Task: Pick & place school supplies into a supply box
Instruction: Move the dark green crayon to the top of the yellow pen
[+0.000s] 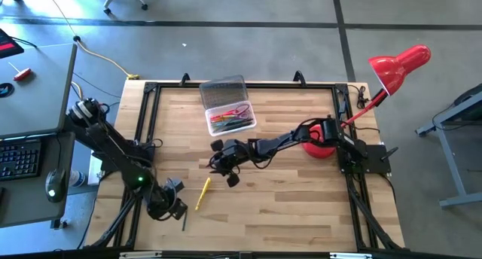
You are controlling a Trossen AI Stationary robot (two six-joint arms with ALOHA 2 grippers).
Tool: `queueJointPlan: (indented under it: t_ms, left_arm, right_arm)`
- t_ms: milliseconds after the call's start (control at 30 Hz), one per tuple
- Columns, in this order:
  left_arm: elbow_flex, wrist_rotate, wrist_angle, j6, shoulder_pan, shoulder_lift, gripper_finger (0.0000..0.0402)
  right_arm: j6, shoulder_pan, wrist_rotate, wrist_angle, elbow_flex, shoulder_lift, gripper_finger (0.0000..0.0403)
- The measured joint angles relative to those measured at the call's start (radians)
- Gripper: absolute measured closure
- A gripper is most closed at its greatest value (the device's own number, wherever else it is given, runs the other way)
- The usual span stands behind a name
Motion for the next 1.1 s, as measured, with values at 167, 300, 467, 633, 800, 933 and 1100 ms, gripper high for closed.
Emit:
queueJointPlan:
  t_ms: [167, 300, 467, 633, 800, 933, 1100]
  left_arm:
    - [0.000, 0.144, 0.104, 0.072, 0.053, 0.102, 0.0362]
    - [0.000, 0.288, 0.114, 0.133, 0.093, 0.153, 0.0362]
    - [0.000, 0.412, 0.102, 0.146, 0.149, 0.154, 0.0362]
    - [0.017, 0.435, 0.101, 0.174, 0.174, 0.152, 0.0362]
    - [0.039, 0.440, 0.100, 0.296, 0.174, 0.152, 0.0362]
    - [0.041, 0.480, 0.078, 0.322, 0.178, 0.152, 0.0362]
    - [0.041, 0.479, 0.085, 0.333, 0.179, 0.152, 0.0362]
  right_arm:
    - [0.030, 0.002, 0.000, -0.029, 0.000, 0.000, 0.0308]
    - [0.024, 0.003, -0.002, -0.032, 0.000, 0.000, 0.0308]
    - [0.024, 0.003, -0.002, -0.039, 0.000, 0.000, 0.0308]
    - [0.024, 0.002, -0.001, -0.048, 0.000, 0.000, 0.0308]
    - [0.024, 0.002, -0.001, -0.067, 0.000, 0.000, 0.0308]
    - [0.025, 0.002, 0.000, -0.068, 0.000, 0.000, 0.0308]
    - [0.026, 0.009, -0.002, -0.068, 0.000, 0.000, 0.0308]
